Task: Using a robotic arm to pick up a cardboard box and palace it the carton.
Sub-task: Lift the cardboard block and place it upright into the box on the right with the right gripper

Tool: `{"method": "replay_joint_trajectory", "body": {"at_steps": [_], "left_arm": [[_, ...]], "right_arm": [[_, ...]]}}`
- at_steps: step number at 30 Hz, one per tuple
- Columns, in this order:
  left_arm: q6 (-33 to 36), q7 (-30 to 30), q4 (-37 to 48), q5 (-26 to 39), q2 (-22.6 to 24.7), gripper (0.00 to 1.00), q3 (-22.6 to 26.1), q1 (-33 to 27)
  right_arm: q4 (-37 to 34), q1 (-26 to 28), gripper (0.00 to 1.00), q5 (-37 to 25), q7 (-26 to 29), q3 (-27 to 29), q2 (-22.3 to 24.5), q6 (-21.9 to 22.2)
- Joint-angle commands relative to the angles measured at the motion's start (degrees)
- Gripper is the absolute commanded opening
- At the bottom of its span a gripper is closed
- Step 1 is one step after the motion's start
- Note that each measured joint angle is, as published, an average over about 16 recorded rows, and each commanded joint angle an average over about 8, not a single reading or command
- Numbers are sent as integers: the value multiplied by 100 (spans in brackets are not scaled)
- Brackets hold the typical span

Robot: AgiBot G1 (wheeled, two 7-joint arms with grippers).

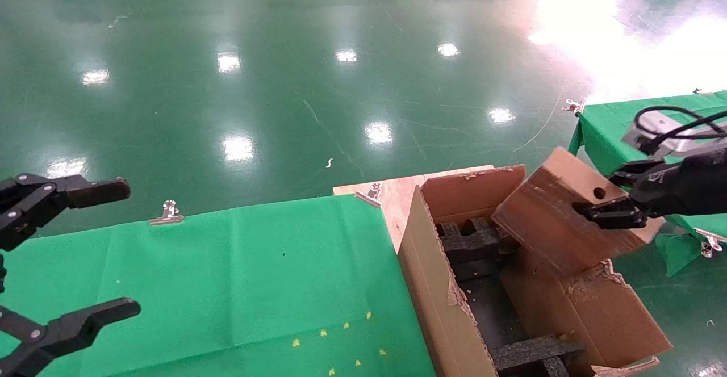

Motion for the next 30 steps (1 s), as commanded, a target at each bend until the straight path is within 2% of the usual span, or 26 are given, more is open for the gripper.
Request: {"method": "replay_joint_trajectory", "body": {"at_steps": [1, 5, 9, 20, 30], "left_arm": [[0, 0, 0, 0, 0, 100, 0, 0], [0, 0, 0, 0, 0, 100, 0, 0], [-2, 0, 1, 0, 0, 100, 0, 1], [-2, 1, 2, 0, -1, 100, 1, 1], [-2, 1, 2, 0, -1, 100, 1, 2]], "right_arm": [[-9, -64, 0, -28, 528, -28, 33, 137], [33, -243, 0, 113, 1410, -47, 141, 337], [46, -399, 0, 267, 1903, -36, 225, 413], [7, -429, 0, 352, 1975, -34, 218, 406], [-109, -620, 0, 40, 2664, -236, 103, 588]]}}
